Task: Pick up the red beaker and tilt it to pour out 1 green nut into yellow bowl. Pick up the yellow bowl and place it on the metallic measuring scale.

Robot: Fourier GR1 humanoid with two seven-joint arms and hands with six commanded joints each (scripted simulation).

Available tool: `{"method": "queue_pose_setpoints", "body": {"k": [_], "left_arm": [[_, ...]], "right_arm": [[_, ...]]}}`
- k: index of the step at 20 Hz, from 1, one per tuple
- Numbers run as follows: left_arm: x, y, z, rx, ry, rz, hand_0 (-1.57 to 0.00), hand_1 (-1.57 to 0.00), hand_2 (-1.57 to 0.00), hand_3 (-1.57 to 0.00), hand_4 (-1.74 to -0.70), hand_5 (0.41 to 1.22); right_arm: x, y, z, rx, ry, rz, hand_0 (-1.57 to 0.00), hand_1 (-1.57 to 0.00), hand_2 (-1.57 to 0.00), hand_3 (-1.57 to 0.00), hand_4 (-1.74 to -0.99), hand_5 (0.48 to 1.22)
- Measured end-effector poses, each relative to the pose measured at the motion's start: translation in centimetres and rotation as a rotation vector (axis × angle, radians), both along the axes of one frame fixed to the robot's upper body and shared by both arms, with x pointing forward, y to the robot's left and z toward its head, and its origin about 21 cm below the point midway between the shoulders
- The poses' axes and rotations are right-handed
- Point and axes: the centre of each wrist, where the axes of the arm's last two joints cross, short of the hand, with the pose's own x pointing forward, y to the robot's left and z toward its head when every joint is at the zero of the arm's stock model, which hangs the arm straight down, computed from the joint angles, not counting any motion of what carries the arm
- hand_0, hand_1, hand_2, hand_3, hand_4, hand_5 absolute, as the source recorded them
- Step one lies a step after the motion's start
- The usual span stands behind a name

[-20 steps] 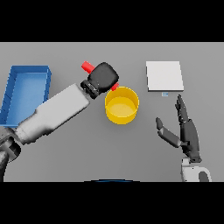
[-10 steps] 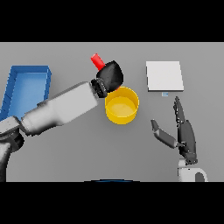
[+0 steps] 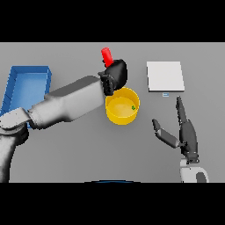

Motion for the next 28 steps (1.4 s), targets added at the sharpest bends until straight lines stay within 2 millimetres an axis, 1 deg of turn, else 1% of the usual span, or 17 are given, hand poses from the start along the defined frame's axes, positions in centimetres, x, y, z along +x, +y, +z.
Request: {"method": "queue_pose_setpoints", "body": {"k": [1,3,5,6,7,9,11,12,13,14,15,17,19,22,25,27,28], "left_arm": [[0.1,0.2,0.0,0.014,-0.002,-0.011,-1.57,-1.57,-1.57,-1.57,-1.73,1.221],[0.2,0.0,1.3,0.032,-0.022,-0.02,-1.57,-1.57,-1.57,-1.57,-1.73,1.221],[0.9,-0.3,3.1,0.015,-0.038,-0.011,-1.57,-1.57,-1.57,-1.57,-1.73,1.221],[1.5,-0.2,4.6,-0.013,-0.067,-0.017,-1.57,-1.57,-1.57,-1.49,-1.73,1.221],[2.1,0.4,6.3,-0.038,-0.09,-0.007,-1.57,-1.57,-1.4,-1.51,-1.68,1.221],[3.0,1.2,9.5,-0.091,-0.139,0.024,-1.57,-1.57,-1.46,-1.04,-1.7,1.221],[3.8,1.8,12.5,-0.168,-0.168,0.046,-1.57,-1.57,-1.5,-1.23,-1.7,1.221],[4.6,2.7,14.7,-0.224,-0.207,0.095,-1.57,-1.57,-1.51,-1.3,-1.71,1.221],[4.9,3.0,16.0,-0.276,-0.223,0.143,-1.57,-1.57,-1.53,-1.35,-1.71,1.221],[5.5,4.2,17.3,-0.338,-0.224,0.197,-1.57,-1.57,-1.53,-1.4,-1.72,1.221],[5.9,4.8,18.0,-0.427,-0.209,0.25,-1.57,-1.57,-1.54,-1.38,-1.72,1.221],[7.2,8.7,19.4,-0.645,-0.194,0.409,-1.57,-1.57,-1.55,-1.36,-1.73,1.221],[8.2,12.5,19.9,-0.863,-0.187,0.575,-1.57,-1.57,-1.56,-1.37,-1.73,1.221],[8.7,18.5,18.3,-1.154,-0.12,0.677,-1.57,-1.57,-1.56,-1.41,-1.74,1.221],[7.9,23.0,16.6,-1.391,-0.112,0.761,-1.57,-1.57,-1.57,-1.41,-1.74,1.221],[6.9,25.9,14.2,-1.512,-0.161,0.849,-1.57,-1.57,-1.57,-1.43,-1.74,1.221],[6.3,26.8,13.5,-1.593,-0.177,0.879,-1.57,-1.57,-1.57,-1.45,-1.74,1.221]], "right_arm": [[-0.1,0.0,-0.1,-0.003,0.011,0.0,0.0,0.0,0.0,0.0,-1.21,0.594],[-0.2,0.3,0.0,-0.015,-0.006,-0.004,0.0,0.0,0.0,0.0,-1.206,0.592],[-0.3,0.5,-0.2,-0.011,-0.001,0.0,0.0,0.0,0.0,0.0,-1.209,0.592],[0.1,0.2,0.3,-0.016,-0.007,-0.005,0.0,0.0,0.0,0.0,-1.203,0.592],[0.2,0.2,0.2,-0.019,-0.005,-0.003,0.0,0.0,0.0,0.0,-1.201,0.592],[0.3,0.5,0.1,-0.016,-0.006,0.0,0.0,0.0,0.0,0.0,-1.186,0.596],[0.4,0.5,0.3,0.006,-0.012,0.012,0.0,0.0,0.0,0.0,-1.181,0.593],[0.6,0.6,0.4,0.015,-0.01,0.009,0.0,0.0,0.0,0.0,-1.182,0.593],[0.4,0.4,0.5,0.029,-0.014,0.02,0.0,0.0,0.0,0.0,-1.183,0.595],[0.3,0.6,0.7,0.043,-0.018,0.026,0.0,0.0,0.0,0.0,-1.193,0.597],[0.6,0.5,0.5,0.049,0.002,0.026,0.0,0.0,0.0,0.0,-1.2,0.596],[1.0,0.2,0.6,0.052,0.003,0.02,0.0,0.0,0.0,0.0,-1.209,0.593],[1.0,0.2,0.3,0.059,-0.003,0.038,0.0,0.0,0.0,0.0,-1.224,0.592],[1.1,0.0,0.0,0.047,-0.009,0.04,0.0,0.0,0.0,0.0,-1.22,0.587],[1.0,-0.4,0.1,0.035,-0.026,0.056,0.0,0.0,0.0,0.0,-1.223,0.591],[0.9,-0.6,0.0,0.022,-0.023,0.064,0.0,0.0,0.0,0.0,-1.217,0.599],[1.1,-0.5,0.1,0.028,-0.017,0.063,0.0,0.0,0.0,0.0,-1.212,0.604]]}}
